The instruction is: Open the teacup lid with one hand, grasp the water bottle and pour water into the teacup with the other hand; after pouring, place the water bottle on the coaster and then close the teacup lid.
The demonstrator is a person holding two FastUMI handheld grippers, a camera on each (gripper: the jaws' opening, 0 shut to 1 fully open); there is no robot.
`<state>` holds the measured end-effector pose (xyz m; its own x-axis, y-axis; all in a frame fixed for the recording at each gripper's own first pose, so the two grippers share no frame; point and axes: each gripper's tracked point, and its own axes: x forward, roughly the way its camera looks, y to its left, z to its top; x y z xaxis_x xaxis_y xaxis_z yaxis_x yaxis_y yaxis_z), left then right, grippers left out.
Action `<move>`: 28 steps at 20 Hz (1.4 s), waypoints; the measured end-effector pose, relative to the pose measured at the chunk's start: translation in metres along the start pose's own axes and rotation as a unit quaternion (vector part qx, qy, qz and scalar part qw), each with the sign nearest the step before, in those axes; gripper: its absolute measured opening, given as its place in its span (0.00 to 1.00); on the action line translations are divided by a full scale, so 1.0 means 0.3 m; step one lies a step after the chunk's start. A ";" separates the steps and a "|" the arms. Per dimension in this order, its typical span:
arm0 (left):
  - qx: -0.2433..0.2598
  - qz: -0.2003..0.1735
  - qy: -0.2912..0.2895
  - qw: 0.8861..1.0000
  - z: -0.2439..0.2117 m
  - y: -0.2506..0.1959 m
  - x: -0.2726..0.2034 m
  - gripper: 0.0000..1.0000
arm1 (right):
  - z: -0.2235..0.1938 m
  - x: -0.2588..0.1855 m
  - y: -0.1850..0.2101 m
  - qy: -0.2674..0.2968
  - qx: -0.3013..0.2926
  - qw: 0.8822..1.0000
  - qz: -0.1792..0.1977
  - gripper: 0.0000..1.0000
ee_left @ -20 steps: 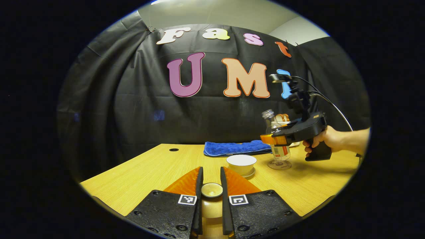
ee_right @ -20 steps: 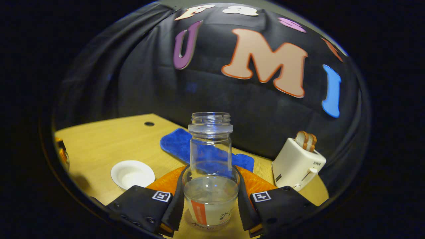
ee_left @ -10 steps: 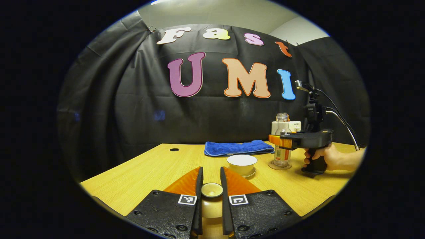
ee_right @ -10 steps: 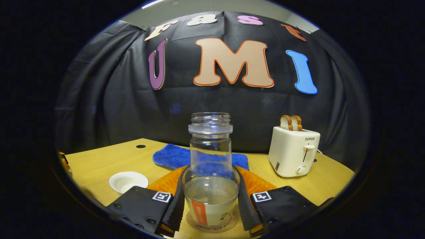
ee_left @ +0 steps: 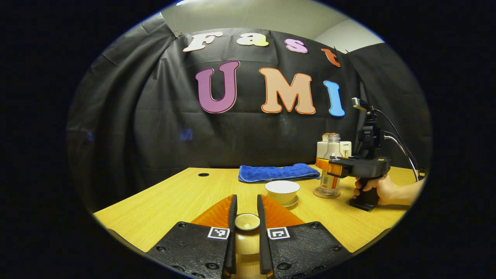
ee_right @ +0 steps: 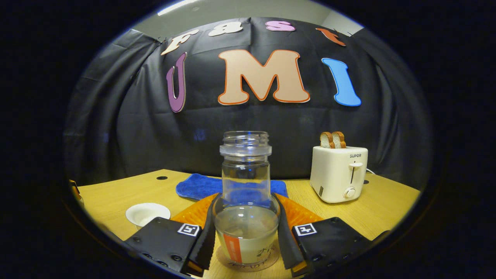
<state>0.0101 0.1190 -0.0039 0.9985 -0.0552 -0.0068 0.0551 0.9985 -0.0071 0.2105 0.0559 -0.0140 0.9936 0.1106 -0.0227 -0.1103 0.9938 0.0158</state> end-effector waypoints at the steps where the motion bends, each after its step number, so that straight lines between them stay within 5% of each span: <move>1: 0.000 0.000 0.000 1.000 -0.005 0.001 0.002 0.21 | 0.000 -0.004 0.002 -0.005 -0.003 1.000 0.003 0.73; 10: 0.000 0.000 0.000 1.000 -0.005 0.001 0.003 0.21 | -0.015 -0.006 0.001 -0.001 -0.006 1.000 -0.007 0.83; 12: 0.001 0.000 0.000 1.000 -0.004 0.002 0.003 0.21 | -0.017 -0.013 -0.010 -0.002 -0.007 1.000 -0.016 1.00; 24: 0.000 -0.004 -0.001 1.000 -0.015 -0.001 0.025 0.21 | -0.002 -0.228 -0.060 -0.006 -0.007 1.000 -0.007 1.00; 28: 0.001 -0.044 0.002 0.999 -0.004 -0.056 0.160 0.20 | 0.002 -0.348 -0.118 -0.008 -0.006 1.000 -0.006 1.00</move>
<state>0.0571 0.0995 -0.0053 0.9896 -0.1435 -0.0106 0.1434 0.9896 -0.0061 0.1106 0.0092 -0.0118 0.9952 0.0980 -0.0063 -0.0980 0.9952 0.0041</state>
